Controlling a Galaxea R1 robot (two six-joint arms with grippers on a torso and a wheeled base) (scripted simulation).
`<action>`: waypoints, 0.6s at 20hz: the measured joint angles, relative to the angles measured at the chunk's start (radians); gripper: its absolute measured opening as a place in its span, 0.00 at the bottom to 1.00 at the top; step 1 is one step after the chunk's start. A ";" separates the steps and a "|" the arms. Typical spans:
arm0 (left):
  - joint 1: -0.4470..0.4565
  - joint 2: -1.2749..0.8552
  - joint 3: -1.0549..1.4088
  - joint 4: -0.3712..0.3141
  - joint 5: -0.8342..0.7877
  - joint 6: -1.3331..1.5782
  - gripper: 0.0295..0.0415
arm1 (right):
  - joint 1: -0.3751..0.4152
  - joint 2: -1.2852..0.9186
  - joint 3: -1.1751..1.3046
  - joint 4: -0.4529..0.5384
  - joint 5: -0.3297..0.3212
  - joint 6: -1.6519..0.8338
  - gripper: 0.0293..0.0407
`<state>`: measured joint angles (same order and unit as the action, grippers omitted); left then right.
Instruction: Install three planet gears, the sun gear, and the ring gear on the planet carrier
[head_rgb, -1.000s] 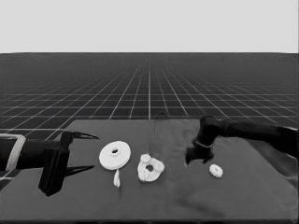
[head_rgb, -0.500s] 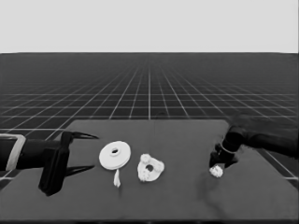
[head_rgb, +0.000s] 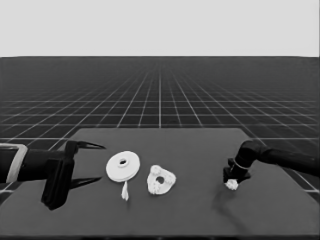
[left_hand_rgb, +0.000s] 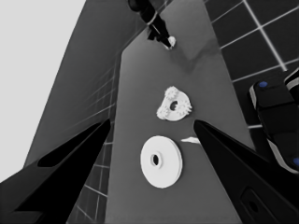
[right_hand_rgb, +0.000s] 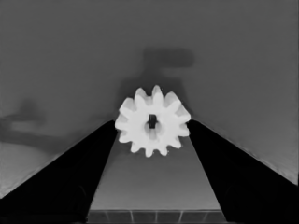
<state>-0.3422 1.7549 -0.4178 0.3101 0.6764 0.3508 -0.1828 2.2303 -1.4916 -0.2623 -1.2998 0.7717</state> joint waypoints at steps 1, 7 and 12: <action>0.000 0.000 0.000 0.000 0.000 0.000 0.75 | 0.000 0.000 0.000 0.000 0.000 0.000 0.14; 0.000 0.000 0.000 0.000 0.000 0.000 0.75 | 0.000 0.000 0.000 0.000 0.000 0.000 0.14; 0.000 0.000 0.000 0.000 0.000 0.000 0.75 | 0.181 -0.066 0.123 0.118 -0.139 0.032 0.14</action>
<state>-0.3422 1.7549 -0.4178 0.3101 0.6764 0.3508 -0.0015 2.1647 -1.3686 -0.1442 -1.4387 0.8033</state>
